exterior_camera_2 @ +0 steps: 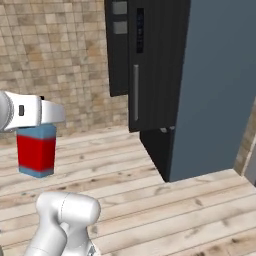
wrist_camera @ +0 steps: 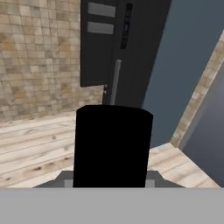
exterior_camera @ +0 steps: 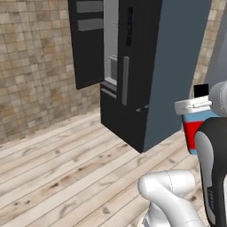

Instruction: Place the beer and liquor on the top shelf of the fridge to keep them out of children's reach, and place the tangerine on lower shelves for easy access.

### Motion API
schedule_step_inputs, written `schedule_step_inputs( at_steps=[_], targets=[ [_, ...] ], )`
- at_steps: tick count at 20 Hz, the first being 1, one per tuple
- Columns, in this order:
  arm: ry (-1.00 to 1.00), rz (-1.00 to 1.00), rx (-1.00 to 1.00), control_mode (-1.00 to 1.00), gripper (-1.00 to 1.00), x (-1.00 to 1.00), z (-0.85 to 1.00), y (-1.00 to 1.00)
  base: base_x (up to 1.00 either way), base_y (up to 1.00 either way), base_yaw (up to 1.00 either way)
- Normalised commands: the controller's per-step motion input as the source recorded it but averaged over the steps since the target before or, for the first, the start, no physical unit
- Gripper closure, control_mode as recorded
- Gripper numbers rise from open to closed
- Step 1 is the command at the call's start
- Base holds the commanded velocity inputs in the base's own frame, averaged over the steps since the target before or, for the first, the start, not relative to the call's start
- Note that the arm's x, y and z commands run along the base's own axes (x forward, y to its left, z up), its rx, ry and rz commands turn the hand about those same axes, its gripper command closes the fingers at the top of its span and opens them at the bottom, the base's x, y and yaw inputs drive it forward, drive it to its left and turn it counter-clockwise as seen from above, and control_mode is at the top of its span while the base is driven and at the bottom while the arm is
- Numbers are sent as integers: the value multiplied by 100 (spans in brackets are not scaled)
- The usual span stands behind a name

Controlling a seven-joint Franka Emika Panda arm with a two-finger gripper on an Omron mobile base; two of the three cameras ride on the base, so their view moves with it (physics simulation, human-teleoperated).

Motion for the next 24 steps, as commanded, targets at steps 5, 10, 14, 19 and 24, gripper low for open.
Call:
schedule_step_inputs(
  at_steps=[5,10,14,19,24],
  targets=[
    [0,0,0,100,100,0,0,0,100,56,4],
    [0,0,0,100,100,0,0,0,100,52,2],
    [0,0,0,100,100,0,0,0,100,46,1],
    [0,0,0,100,100,0,0,0,100,32,0],
    [0,0,0,100,100,0,0,0,86,2,-14]
  ],
)
